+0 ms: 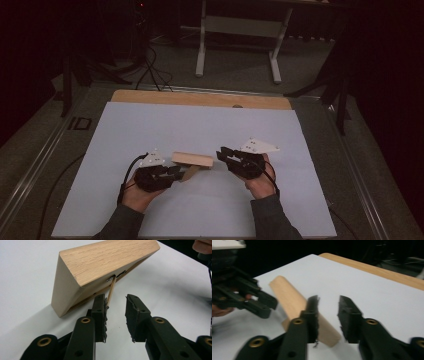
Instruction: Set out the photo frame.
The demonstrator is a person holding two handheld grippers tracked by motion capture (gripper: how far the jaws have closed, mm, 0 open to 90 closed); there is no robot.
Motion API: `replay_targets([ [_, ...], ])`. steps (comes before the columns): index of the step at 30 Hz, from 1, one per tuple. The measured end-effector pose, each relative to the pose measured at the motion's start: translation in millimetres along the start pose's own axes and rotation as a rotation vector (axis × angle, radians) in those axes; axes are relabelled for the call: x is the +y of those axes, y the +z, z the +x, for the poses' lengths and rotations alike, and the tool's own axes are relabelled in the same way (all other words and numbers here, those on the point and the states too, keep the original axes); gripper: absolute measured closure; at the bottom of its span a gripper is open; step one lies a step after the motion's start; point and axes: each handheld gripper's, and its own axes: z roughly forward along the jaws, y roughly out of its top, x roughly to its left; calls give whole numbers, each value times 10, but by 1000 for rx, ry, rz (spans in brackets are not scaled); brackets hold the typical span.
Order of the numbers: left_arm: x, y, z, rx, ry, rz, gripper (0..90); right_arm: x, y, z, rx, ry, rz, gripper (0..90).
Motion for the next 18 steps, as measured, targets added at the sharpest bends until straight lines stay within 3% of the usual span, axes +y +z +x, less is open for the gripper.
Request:
replay_targets([
  [3,7,4,-20,15,10,3,724,-22,12,-25,-44,26,-16,845],
  [7,22,-5,-43,37,22,-8,754,-69,60,-55,-61,48,-13,897],
  [15,42,2,-44,50,19,-29,890,-130,242,-61,-30,71,14,898],
  [18,53,16,-33,57,14,-26,895,-140,311,-74,-8,98,13,898],
])
